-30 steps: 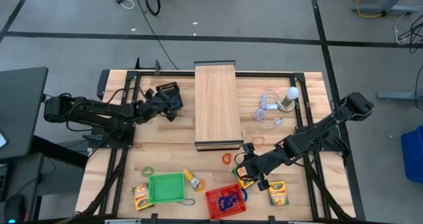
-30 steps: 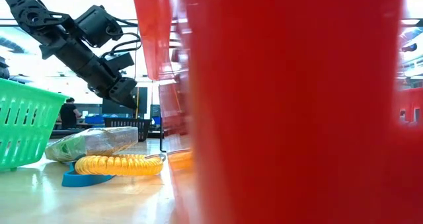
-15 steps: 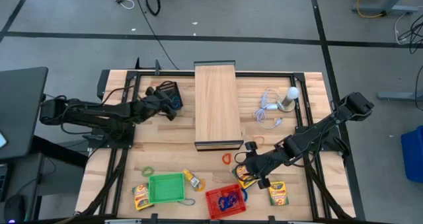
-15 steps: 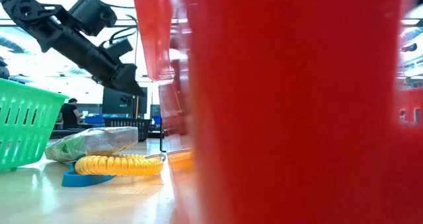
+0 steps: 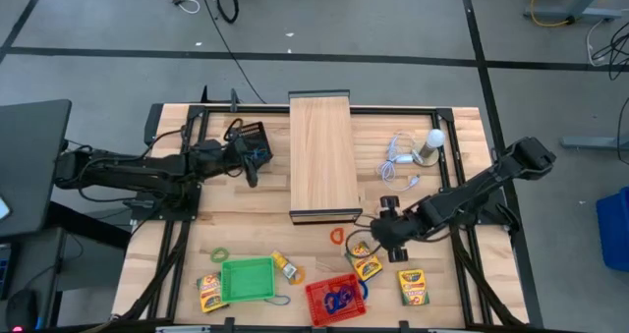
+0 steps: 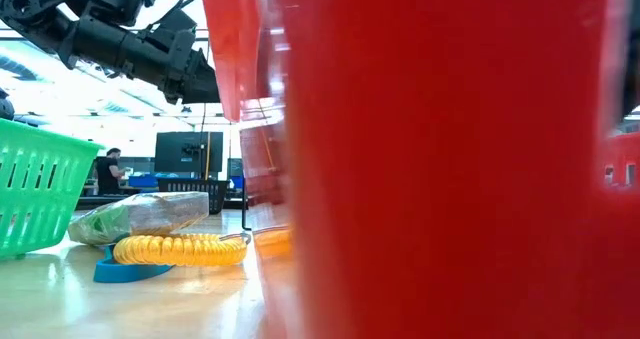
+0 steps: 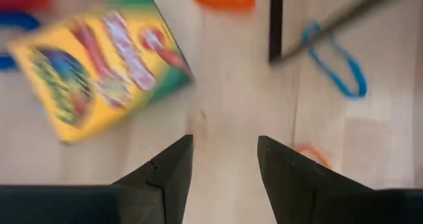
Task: Pick & Place Office Desk Supplies
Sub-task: Put the orange rubber band into the black basket
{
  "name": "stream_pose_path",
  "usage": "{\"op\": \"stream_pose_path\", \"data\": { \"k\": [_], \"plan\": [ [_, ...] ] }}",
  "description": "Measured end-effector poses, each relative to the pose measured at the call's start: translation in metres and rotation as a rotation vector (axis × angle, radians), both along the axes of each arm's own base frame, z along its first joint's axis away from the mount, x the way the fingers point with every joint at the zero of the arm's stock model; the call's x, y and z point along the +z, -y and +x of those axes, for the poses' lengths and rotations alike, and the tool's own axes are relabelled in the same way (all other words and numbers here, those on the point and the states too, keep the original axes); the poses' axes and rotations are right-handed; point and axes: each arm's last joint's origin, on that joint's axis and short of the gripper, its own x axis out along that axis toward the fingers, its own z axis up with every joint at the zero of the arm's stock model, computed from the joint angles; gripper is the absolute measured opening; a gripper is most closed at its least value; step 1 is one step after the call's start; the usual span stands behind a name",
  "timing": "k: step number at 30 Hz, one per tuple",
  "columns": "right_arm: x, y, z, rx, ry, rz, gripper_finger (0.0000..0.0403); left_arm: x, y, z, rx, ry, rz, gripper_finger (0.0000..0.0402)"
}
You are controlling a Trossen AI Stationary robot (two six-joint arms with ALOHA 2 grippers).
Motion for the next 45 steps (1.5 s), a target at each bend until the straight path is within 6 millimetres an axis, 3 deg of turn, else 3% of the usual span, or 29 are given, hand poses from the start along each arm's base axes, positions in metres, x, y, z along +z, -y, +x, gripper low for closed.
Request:
{"op": "stream_pose_path", "data": {
  "k": [12,18,22,27,29,38,45],
  "plan": [
    [-0.046,0.055,-0.01,-0.082,-0.119,0.041,0.0178,0.0,0.0,0.0,0.0,0.004,-0.001,0.0223],
    [-0.062,0.07,-0.016,-0.106,-0.103,0.085,0.0176,0.0,0.0,0.0,0.0,0.004,-0.001,0.0223],
    [-0.065,0.072,-0.018,-0.116,-0.107,0.087,0.015,0.0,0.0,0.0,0.0,0.004,-0.002,0.0223],
    [-0.066,0.065,-0.019,-0.094,-0.095,0.084,0.0039,0.0,0.0,0.0,0.0,0.004,-0.002,0.0223],
    [-0.066,0.06,-0.019,-0.082,-0.091,0.081,0.0012,0.0,0.0,0.0,0.0,0.004,-0.002,0.0223],
    [-0.059,0.027,-0.023,-0.041,-0.096,0.143,0.0002,0.0,0.001,0.0,-0.027,0.004,-0.005,0.0223],
    [-0.032,-0.007,-0.011,0.061,-0.019,0.226,0.0001,0.0,0.002,0.001,-0.084,0.004,-0.01,0.0223]
  ]
}}
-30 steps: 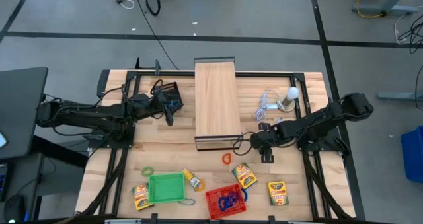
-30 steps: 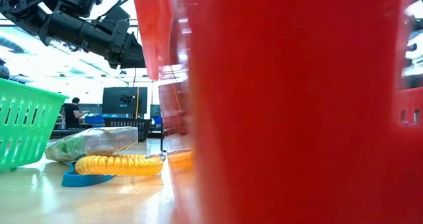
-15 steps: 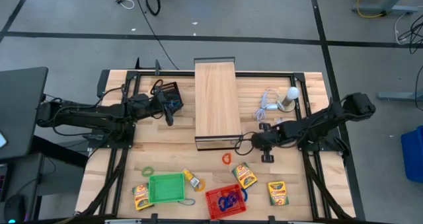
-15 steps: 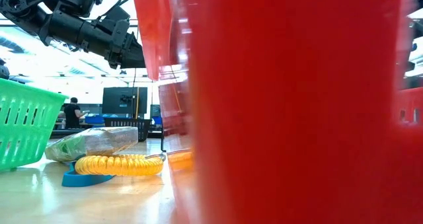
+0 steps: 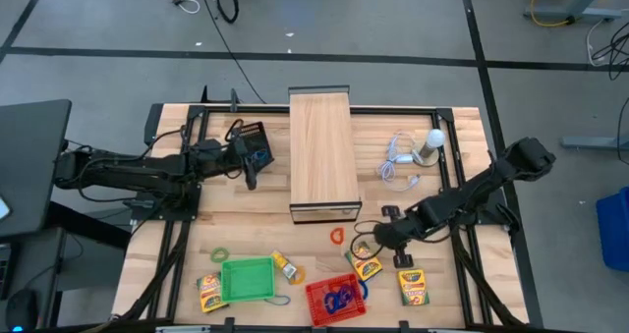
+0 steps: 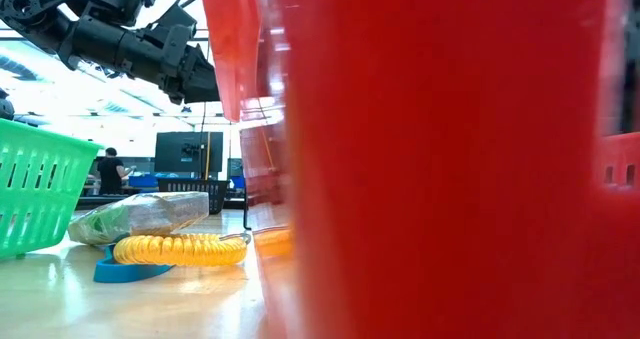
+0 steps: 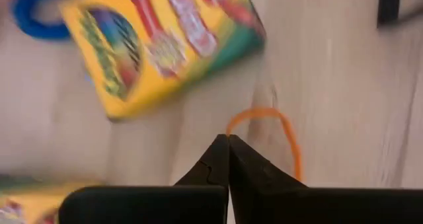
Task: Pick & Place Office Desk Supplies
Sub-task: Put the orange rubber band into the black basket
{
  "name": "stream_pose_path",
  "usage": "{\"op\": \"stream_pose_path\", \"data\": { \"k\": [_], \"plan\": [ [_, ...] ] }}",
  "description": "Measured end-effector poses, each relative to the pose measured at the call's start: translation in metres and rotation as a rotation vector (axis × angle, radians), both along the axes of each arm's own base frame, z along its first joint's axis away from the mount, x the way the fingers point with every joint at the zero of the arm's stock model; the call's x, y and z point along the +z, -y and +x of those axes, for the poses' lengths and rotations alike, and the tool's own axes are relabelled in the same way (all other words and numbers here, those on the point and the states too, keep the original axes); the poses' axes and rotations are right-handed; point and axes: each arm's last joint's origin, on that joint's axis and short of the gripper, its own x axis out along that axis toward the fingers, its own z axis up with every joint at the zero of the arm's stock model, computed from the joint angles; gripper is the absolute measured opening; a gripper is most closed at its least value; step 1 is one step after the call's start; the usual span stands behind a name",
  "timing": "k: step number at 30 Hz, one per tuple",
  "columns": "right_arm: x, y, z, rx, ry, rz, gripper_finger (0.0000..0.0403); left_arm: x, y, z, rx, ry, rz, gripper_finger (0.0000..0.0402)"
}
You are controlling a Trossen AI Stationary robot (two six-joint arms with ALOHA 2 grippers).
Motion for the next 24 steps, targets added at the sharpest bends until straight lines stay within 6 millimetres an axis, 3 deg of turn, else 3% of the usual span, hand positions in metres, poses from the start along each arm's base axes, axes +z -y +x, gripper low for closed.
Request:
{"op": "stream_pose_path", "data": {
  "k": [7,12,17,24],
  "plan": [
    [0.037,-0.029,0.018,0.087,0.229,0.004,0.0001,0.004,0.004,0.002,-0.138,0.037,0.003,0.0223],
    [0.063,-0.038,0.035,0.184,0.478,-0.026,0.0,0.007,0.007,0.003,-0.252,0.078,-0.003,0.0223],
    [0.083,-0.03,0.055,0.253,0.711,-0.095,0.0,0.011,0.011,0.004,-0.344,0.113,-0.009,0.0223],
    [0.098,-0.001,0.076,0.321,0.87,-0.078,0.0,0.02,0.031,0.01,-0.551,0.235,-0.004,0.0222]
  ]
}}
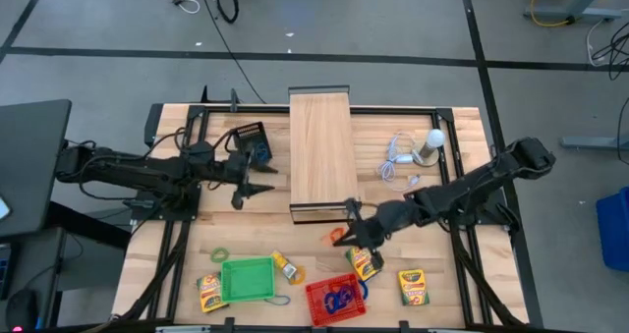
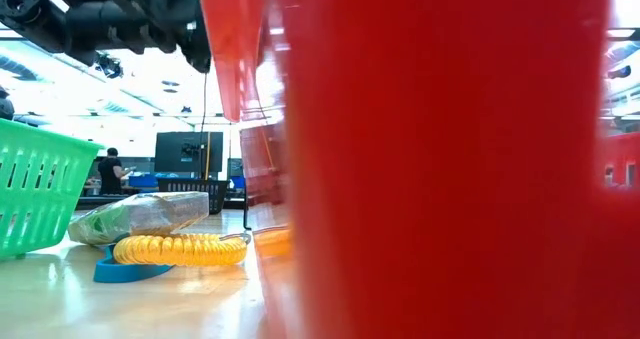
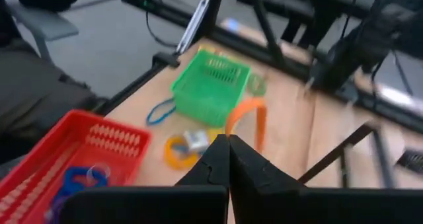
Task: Pick & Place Office Desk Supplies
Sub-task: Put the orange rubber band into the black basket
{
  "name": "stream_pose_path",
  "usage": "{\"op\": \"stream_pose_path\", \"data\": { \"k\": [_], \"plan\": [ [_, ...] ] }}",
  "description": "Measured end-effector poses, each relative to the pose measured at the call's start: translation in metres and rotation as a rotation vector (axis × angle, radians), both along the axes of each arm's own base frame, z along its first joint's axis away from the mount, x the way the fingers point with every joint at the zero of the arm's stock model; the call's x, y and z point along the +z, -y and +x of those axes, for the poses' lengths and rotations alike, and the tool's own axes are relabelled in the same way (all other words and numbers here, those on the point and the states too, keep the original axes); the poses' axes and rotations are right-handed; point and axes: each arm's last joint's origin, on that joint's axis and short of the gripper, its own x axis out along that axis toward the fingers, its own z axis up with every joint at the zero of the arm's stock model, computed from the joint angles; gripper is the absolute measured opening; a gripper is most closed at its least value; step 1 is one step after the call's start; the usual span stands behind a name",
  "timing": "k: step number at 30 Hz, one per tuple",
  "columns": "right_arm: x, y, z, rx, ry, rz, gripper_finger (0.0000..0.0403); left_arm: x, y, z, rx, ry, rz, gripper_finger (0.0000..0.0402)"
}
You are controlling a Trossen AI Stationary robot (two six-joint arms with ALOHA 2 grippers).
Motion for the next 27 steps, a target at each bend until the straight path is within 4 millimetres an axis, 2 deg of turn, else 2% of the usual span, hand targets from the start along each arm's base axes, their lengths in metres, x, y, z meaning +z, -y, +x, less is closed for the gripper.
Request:
{"op": "stream_pose_path", "data": {
  "k": [5,13,19,27],
  "plan": [
    [0.011,0.018,0.01,0.072,0.117,0.031,0.0,0.001,0.016,0.013,-0.096,0.073,-0.023,0.0222],
    [0.021,0.045,0.019,0.079,0.227,0.05,0.0,0.017,0.033,0.063,-0.158,0.037,0.03,0.0222],
    [0.025,0.056,0.021,0.088,0.271,0.061,0.0,0.027,0.037,0.096,-0.226,-0.007,0.073,0.0222],
    [0.029,0.062,0.023,0.097,0.31,0.061,0.0,0.033,0.04,0.119,-0.282,-0.025,0.102,0.0222]
  ]
}}
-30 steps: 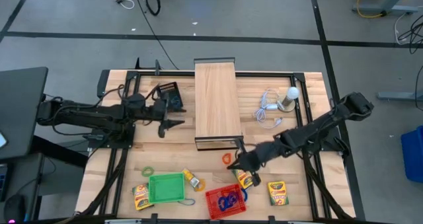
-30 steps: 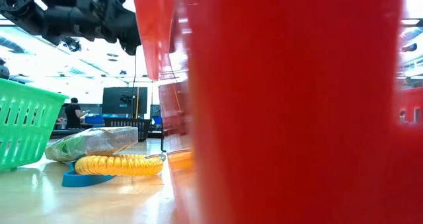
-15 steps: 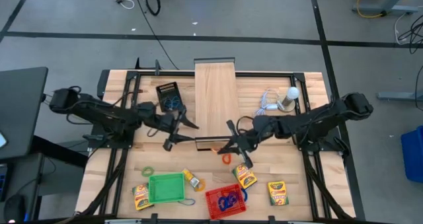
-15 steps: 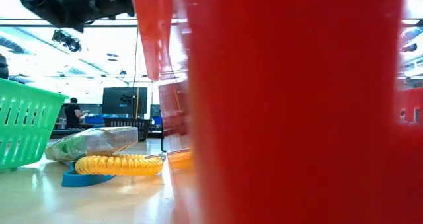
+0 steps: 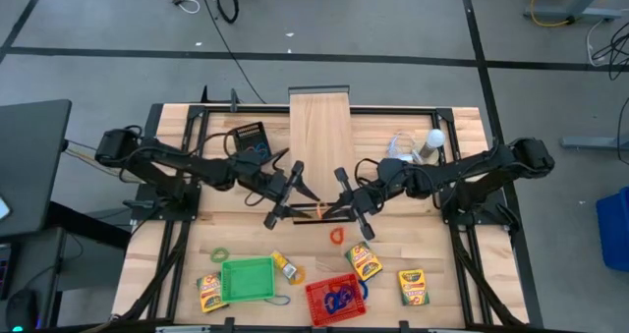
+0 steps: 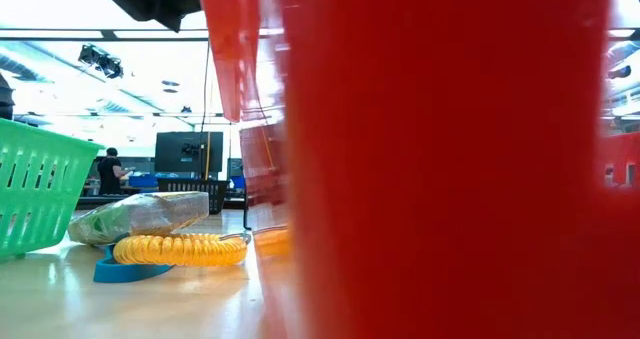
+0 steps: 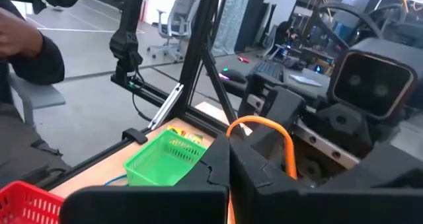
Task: Pick & Place Office Desk Supplies
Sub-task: Put the orange rubber band into the black basket
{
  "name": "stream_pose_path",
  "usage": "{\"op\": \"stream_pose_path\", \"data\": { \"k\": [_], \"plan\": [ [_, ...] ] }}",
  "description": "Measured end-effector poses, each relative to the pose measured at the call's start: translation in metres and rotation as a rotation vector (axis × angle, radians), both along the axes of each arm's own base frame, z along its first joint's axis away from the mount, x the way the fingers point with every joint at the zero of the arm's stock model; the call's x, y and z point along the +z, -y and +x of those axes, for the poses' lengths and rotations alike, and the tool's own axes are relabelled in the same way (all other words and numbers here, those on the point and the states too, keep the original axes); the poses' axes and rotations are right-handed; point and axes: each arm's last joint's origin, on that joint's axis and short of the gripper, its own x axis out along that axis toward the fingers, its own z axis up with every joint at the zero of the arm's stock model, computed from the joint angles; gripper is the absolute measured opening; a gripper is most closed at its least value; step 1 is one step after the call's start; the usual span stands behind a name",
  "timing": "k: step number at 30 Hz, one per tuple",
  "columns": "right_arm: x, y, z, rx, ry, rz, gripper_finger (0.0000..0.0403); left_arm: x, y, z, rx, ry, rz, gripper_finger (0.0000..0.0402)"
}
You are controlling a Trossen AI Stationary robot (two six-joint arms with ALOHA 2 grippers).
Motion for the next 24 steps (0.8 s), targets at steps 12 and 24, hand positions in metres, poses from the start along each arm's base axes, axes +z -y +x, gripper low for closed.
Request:
{"op": "stream_pose_path", "data": {
  "k": [12,24],
  "plan": [
    [0.0003,0.0014,0.0003,-0.004,0.007,-0.006,0.0,0.0005,0.0013,0.0112,-0.016,-0.004,-0.003,0.0169],
    [0.0001,0.0017,0.0004,-0.015,0.004,-0.007,0.0,0.0005,0.0033,0.011,-0.023,0.006,0.02,0.0007]
  ]
}}
